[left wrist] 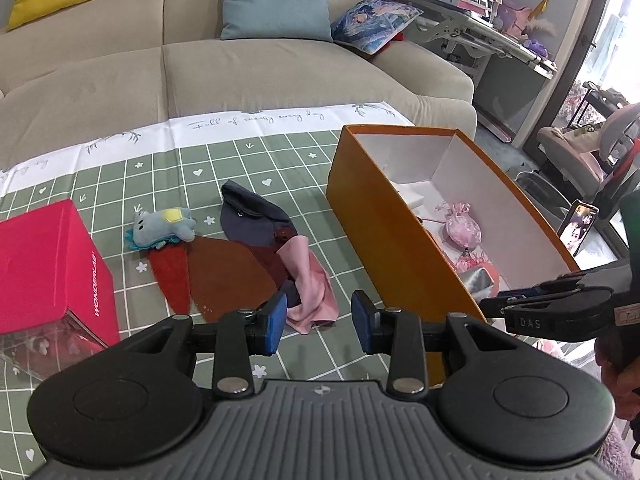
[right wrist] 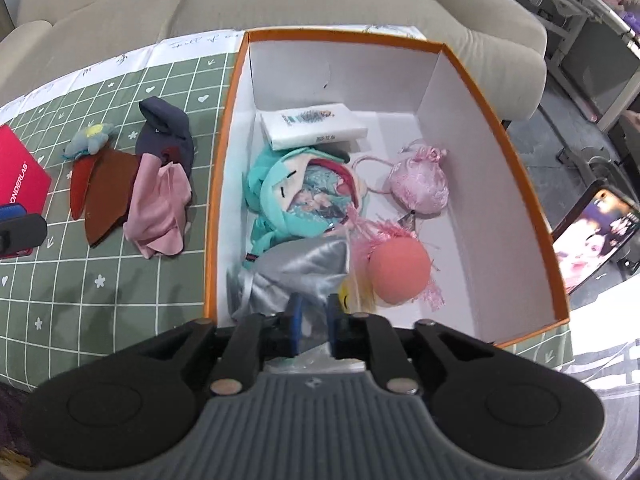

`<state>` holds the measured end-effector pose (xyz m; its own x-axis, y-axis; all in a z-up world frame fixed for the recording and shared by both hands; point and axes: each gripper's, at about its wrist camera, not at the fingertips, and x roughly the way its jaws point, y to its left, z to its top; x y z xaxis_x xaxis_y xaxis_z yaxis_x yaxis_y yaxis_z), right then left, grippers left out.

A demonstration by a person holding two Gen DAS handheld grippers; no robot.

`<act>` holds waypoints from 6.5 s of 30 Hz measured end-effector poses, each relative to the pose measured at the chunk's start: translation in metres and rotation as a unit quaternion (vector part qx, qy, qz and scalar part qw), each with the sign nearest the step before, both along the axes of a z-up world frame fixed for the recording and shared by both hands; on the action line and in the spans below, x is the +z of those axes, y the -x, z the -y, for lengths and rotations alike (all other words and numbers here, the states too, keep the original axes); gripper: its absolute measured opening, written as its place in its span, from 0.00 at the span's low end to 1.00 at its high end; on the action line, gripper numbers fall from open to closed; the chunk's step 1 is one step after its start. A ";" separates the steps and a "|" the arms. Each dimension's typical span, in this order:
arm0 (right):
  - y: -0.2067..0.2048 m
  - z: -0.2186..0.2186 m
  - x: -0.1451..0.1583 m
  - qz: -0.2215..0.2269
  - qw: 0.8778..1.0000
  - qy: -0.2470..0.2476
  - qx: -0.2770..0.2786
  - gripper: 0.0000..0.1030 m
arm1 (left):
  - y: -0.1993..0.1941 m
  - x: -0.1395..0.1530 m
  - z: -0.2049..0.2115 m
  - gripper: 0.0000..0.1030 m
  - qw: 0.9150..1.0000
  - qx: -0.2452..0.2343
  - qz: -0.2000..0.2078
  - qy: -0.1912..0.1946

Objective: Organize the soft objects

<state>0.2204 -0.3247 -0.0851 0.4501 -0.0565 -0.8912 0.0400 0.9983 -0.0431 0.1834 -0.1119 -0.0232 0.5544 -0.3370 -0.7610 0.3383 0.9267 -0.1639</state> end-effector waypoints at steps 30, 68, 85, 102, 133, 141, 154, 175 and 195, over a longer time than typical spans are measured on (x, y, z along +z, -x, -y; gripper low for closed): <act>0.005 -0.110 0.018 0.132 0.985 -0.042 0.098 0.43 | 0.004 -0.005 -0.058 0.60 0.998 -0.028 0.061 -0.015; -0.093 -0.118 -0.069 0.076 0.991 -0.093 0.050 0.23 | -0.206 -0.086 -0.024 0.69 0.893 -0.315 -0.108 -0.303; -0.095 -0.121 -0.072 0.073 0.992 -0.085 0.063 0.26 | -0.203 -0.107 -0.009 0.32 0.878 -0.302 -0.095 -0.359; -0.071 -0.111 -0.054 0.081 0.990 -0.098 0.057 0.02 | -0.132 -0.036 -0.010 0.30 0.908 -0.287 -0.018 -0.304; -0.011 -0.110 -0.065 -0.018 0.992 -0.124 0.030 0.65 | -0.013 -0.061 -0.060 0.30 0.941 -0.244 -0.055 -0.230; -0.011 -0.134 -0.082 -0.035 0.995 -0.051 0.074 0.65 | -0.013 -0.075 -0.057 0.30 0.938 -0.249 -0.062 -0.232; -0.008 -0.143 -0.078 -0.013 0.995 -0.025 0.093 0.02 | -0.012 -0.073 -0.059 0.30 0.941 -0.243 -0.062 -0.227; 0.026 -0.099 0.036 0.125 0.988 -0.045 0.084 0.02 | 0.004 0.020 -0.017 0.30 0.949 -0.236 0.031 -0.207; -0.003 0.037 0.053 0.165 0.985 0.036 -0.019 0.02 | -0.035 0.043 0.170 0.30 0.911 -0.319 0.128 -0.227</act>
